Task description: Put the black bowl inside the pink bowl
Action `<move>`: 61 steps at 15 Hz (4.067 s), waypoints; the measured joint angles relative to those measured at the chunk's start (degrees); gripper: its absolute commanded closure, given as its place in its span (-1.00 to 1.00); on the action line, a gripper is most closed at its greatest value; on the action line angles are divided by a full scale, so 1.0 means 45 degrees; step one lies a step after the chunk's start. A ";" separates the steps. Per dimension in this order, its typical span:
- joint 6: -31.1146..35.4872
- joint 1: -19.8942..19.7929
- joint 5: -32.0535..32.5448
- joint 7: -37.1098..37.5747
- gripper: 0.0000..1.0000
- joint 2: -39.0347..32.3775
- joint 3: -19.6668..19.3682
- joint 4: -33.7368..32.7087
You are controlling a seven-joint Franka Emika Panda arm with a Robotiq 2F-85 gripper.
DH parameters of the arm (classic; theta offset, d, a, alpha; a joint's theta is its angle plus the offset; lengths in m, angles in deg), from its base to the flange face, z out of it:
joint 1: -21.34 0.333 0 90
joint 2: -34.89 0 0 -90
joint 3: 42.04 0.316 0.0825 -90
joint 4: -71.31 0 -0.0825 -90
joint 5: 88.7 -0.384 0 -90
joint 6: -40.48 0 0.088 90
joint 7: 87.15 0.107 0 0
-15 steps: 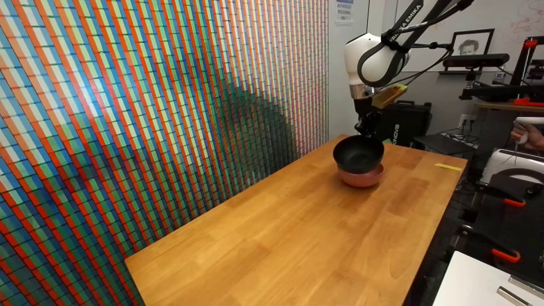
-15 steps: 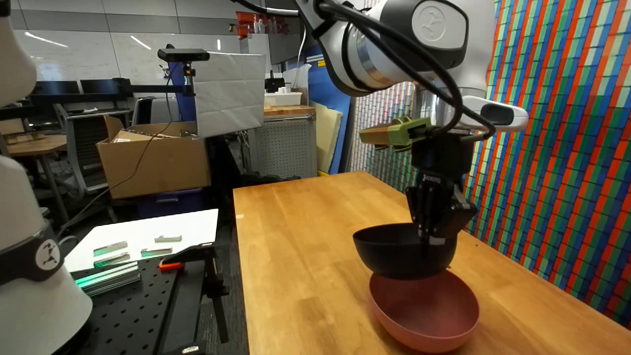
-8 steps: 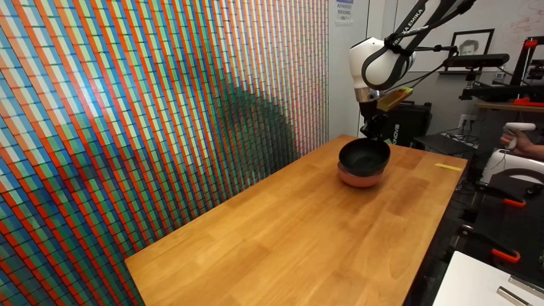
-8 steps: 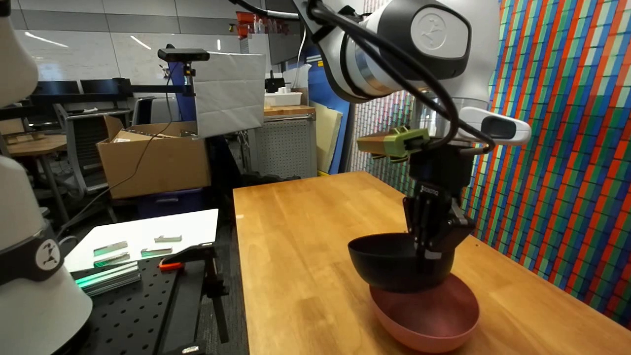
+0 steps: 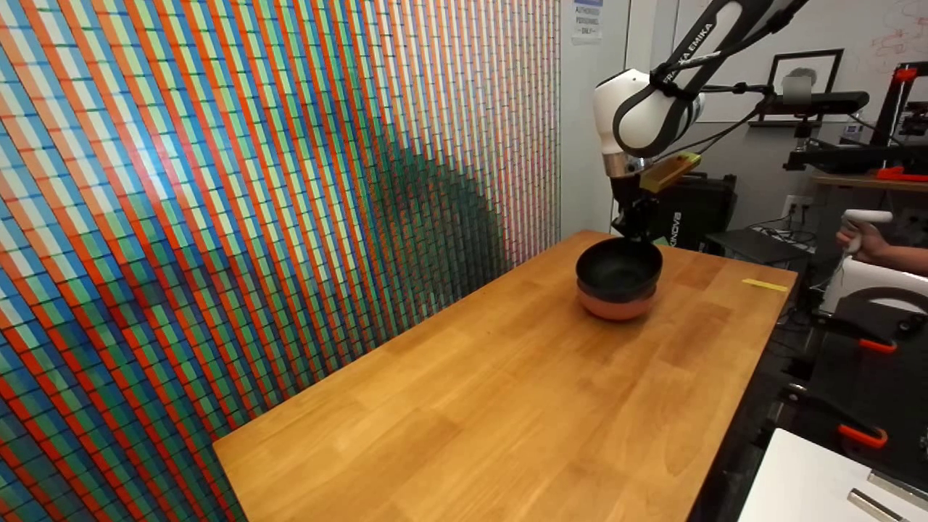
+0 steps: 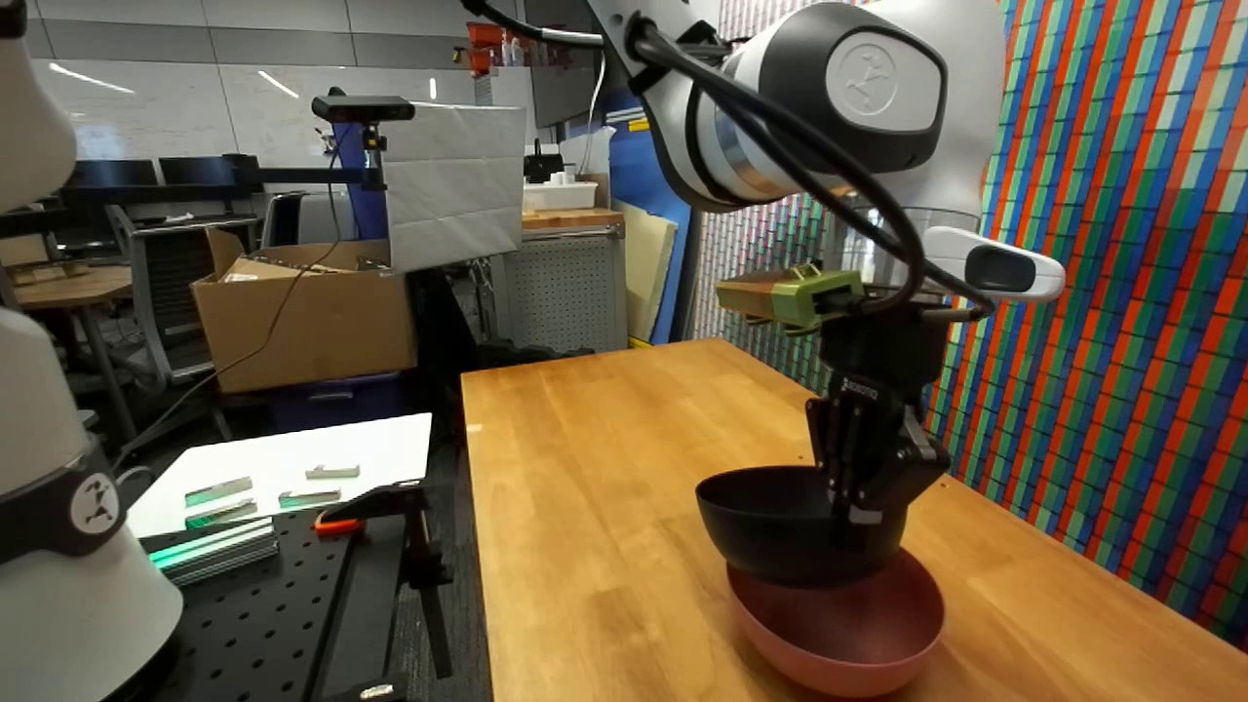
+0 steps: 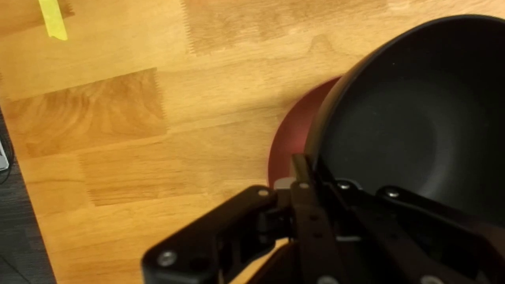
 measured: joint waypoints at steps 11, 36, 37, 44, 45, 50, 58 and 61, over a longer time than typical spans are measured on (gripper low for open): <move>0.0000 -0.0236 -0.0165 -0.0131 0.00 -0.1045 -0.0047 -0.0881; -0.0582 0.1729 -0.0240 -0.0902 -1.00 0.0324 0.1148 -0.1920; -0.0743 0.1769 -0.0233 -0.0936 -1.00 0.0326 0.1197 -0.2067; -0.1712 0.2005 -0.0069 -0.1120 -1.00 0.0331 0.1384 -0.2838; -0.1815 0.2019 -0.0064 -0.1160 -1.00 0.0331 0.1399 -0.2899; -0.1939 0.2029 -0.0060 -0.1193 -1.00 0.0251 0.1421 -0.2936; -0.1938 0.2029 -0.0060 -0.1191 -1.00 0.0240 0.1421 -0.2936; -0.1938 0.2029 -0.0060 -0.1191 -1.00 0.0241 0.1421 -0.2936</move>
